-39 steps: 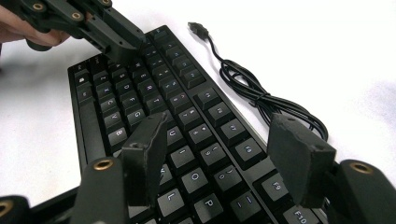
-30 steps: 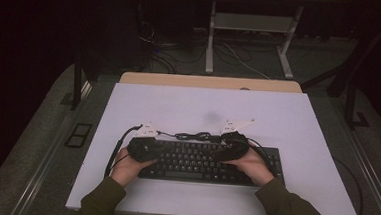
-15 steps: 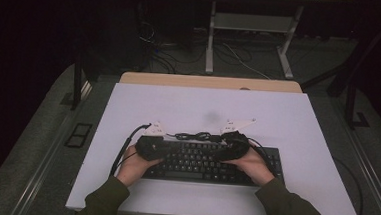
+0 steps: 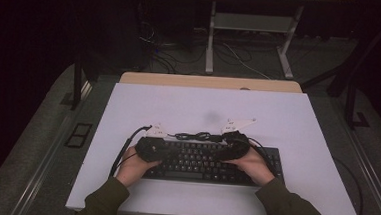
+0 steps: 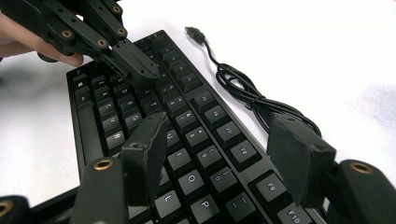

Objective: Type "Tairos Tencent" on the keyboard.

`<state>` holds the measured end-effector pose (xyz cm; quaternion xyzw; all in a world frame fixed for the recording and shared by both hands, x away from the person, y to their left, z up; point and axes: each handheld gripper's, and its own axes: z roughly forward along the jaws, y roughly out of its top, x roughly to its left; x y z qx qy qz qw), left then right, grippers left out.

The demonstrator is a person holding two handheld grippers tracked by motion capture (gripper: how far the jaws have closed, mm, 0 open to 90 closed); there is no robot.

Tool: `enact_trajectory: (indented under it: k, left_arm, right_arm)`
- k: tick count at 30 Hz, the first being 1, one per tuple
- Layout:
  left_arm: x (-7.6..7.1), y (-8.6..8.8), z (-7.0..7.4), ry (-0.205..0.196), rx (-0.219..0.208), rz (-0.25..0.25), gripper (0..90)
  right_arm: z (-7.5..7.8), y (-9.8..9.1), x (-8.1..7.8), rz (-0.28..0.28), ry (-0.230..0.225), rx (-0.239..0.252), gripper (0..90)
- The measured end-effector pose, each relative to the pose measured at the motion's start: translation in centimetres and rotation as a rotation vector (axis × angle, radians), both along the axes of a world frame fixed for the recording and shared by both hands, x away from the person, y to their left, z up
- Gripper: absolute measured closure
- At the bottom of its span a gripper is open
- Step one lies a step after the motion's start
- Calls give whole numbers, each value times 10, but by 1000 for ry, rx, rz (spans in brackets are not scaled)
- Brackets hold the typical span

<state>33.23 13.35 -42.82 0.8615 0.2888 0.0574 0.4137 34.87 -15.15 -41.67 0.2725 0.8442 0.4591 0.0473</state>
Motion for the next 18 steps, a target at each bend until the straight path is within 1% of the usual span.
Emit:
enact_trajectory:
  k: [5,9,10,18]
  left_arm:
    - [0,0,-1,11,9,-2,894]
    - [1,0,-2,12,19,-8,894]
    - [0,-1,-3,15,14,-4,894]
    - [1,-1,-3,17,18,-6,895]
  right_arm:
    - [0,0,0,-1,0,-1,374]
    - [0,0,0,-1,0,0,375]
    - [0,0,0,-1,0,0,374]
    - [0,0,0,-2,-1,0,374]
